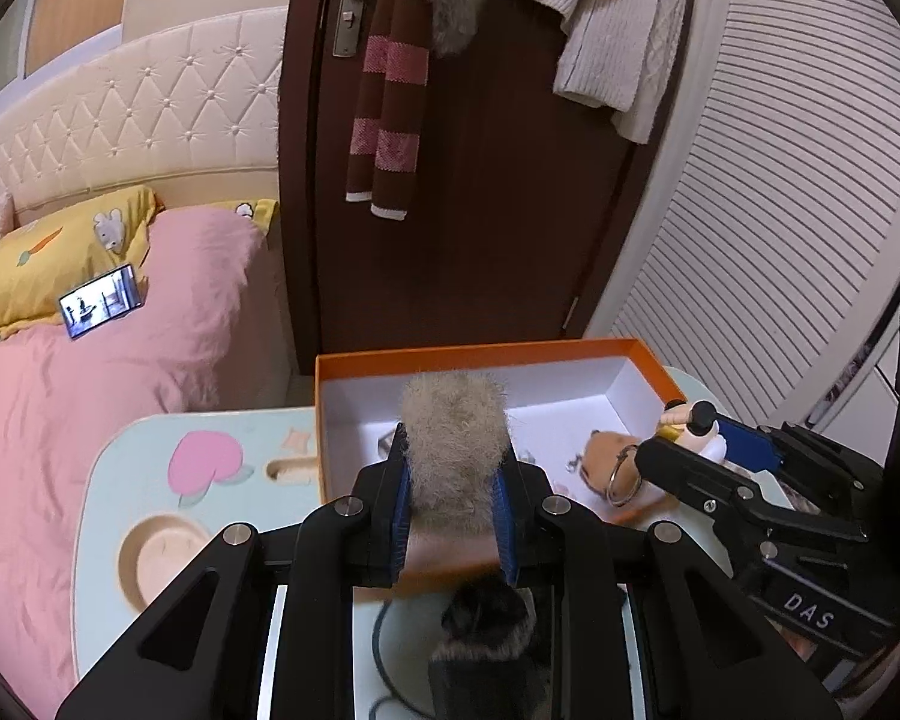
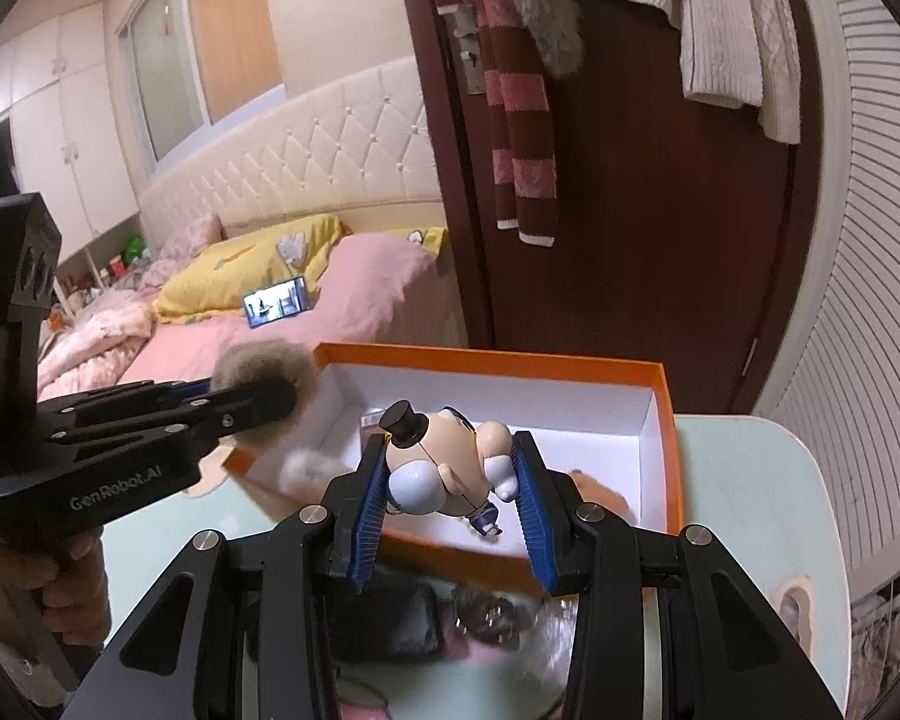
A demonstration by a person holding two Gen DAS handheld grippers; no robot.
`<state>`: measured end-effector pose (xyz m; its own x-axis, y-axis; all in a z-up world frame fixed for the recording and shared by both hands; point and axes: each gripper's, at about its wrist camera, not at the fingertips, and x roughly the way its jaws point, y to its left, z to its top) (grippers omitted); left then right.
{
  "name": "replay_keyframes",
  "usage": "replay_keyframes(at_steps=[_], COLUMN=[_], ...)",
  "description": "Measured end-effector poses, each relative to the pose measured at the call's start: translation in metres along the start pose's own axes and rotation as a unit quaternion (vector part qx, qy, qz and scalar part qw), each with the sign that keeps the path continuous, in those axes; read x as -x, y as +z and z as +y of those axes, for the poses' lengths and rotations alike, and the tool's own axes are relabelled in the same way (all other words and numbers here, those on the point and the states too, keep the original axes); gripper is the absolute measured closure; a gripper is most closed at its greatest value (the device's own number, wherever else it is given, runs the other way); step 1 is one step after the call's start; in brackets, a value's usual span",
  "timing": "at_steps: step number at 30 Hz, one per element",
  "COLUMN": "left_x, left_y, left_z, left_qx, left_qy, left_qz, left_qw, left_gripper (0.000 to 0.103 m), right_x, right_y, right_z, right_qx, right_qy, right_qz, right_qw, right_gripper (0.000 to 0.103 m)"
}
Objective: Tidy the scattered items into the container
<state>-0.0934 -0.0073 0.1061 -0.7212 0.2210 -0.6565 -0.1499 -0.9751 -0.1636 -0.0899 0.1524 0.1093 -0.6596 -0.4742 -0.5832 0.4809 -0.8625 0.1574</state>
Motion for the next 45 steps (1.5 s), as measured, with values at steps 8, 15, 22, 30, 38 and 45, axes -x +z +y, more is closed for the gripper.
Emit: replay_keyframes(at_steps=[8, 15, 22, 30, 38, 45], left_x=[-0.035, -0.033, -0.005, 0.025, 0.037, 0.04], left_y=[0.004, 0.0, -0.007, -0.039, -0.091, -0.132], left_z=[0.001, 0.007, 0.002, 0.012, 0.002, -0.01], left_qx=[0.001, 0.037, -0.008, 0.015, 0.026, 0.047], left_qy=[-0.002, -0.013, -0.003, -0.006, 0.017, 0.047], left_qz=[0.03, 0.013, -0.029, -0.017, 0.025, 0.042], left_qw=[0.9995, 0.9992, 0.9995, 0.9997, 0.9992, 0.9969], left_gripper=[0.079, 0.033, 0.031, 0.027, 0.027, 0.027], right_x=[-0.03, -0.038, -0.02, 0.011, 0.021, 0.025], right_y=[0.005, 0.005, 0.007, -0.01, -0.057, -0.101], right_z=[-0.01, -0.021, -0.039, -0.036, -0.006, -0.004], right_qx=[-0.012, -0.031, -0.068, -0.07, -0.012, -0.038], right_qy=[0.004, 0.001, -0.007, -0.004, -0.024, -0.044], right_qz=[0.024, 0.023, -0.006, -0.002, 0.051, 0.108], right_qw=[1.0, 0.999, 0.998, 0.998, 0.998, 0.992], right_gripper=[0.064, 0.053, 0.045, 0.042, 0.041, 0.041])
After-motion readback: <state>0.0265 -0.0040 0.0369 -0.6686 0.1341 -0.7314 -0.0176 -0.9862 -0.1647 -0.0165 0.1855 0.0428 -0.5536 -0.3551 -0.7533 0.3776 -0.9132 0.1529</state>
